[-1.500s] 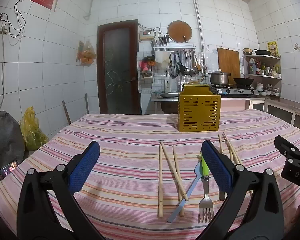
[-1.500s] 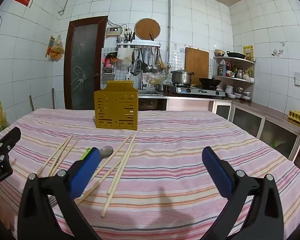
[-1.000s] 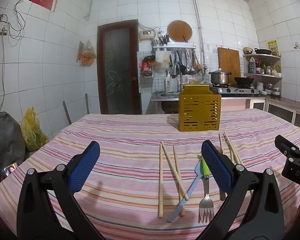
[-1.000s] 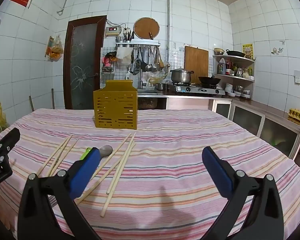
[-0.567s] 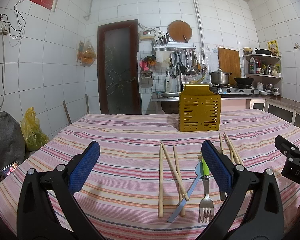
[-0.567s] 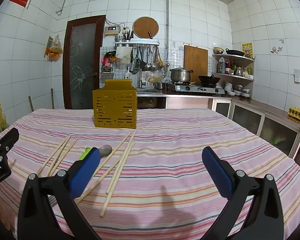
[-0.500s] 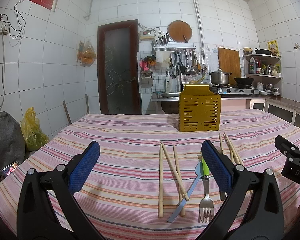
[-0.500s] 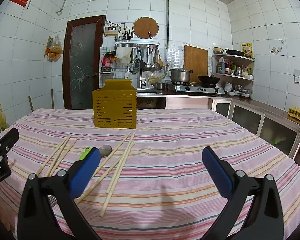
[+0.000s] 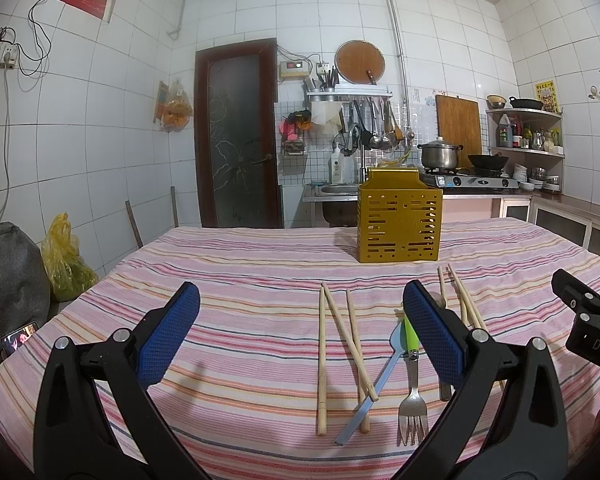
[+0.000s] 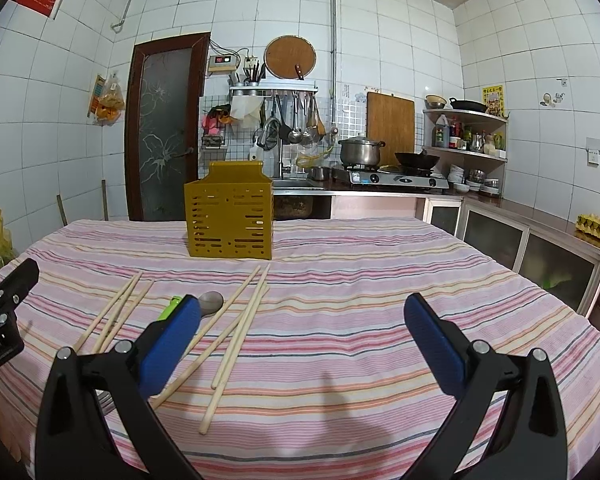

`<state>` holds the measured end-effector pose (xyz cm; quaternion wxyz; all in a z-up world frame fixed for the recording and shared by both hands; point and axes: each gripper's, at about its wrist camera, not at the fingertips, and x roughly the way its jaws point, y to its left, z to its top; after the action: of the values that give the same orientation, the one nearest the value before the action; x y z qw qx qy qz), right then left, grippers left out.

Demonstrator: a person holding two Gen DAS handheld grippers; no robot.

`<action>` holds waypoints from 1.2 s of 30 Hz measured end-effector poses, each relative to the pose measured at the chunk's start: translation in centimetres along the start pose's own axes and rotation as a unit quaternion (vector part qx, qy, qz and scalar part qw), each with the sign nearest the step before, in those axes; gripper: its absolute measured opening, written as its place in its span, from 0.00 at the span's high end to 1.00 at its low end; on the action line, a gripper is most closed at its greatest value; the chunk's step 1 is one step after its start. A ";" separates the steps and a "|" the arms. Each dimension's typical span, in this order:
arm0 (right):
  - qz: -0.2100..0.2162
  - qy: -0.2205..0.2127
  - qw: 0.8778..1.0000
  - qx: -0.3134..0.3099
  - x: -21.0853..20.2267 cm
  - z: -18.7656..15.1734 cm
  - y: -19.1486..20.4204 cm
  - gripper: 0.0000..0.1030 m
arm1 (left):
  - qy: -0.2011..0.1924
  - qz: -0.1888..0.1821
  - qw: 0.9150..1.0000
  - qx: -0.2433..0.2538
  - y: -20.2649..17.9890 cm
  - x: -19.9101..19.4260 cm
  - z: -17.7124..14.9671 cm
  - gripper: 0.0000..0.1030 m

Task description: Organize utensils

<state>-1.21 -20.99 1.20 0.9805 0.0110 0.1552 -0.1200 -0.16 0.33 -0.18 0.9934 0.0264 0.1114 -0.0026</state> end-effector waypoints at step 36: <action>0.000 -0.001 1.000 0.000 -0.3 0.1 -0.2 0.04 | 0.000 -0.001 1.000 -0.001 -0.1 0.0 0.1 0.05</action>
<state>-1.48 -21.15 1.39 0.9806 0.0111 0.1541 -0.1204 -0.12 0.21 -0.11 0.9935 0.0250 0.1113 -0.0031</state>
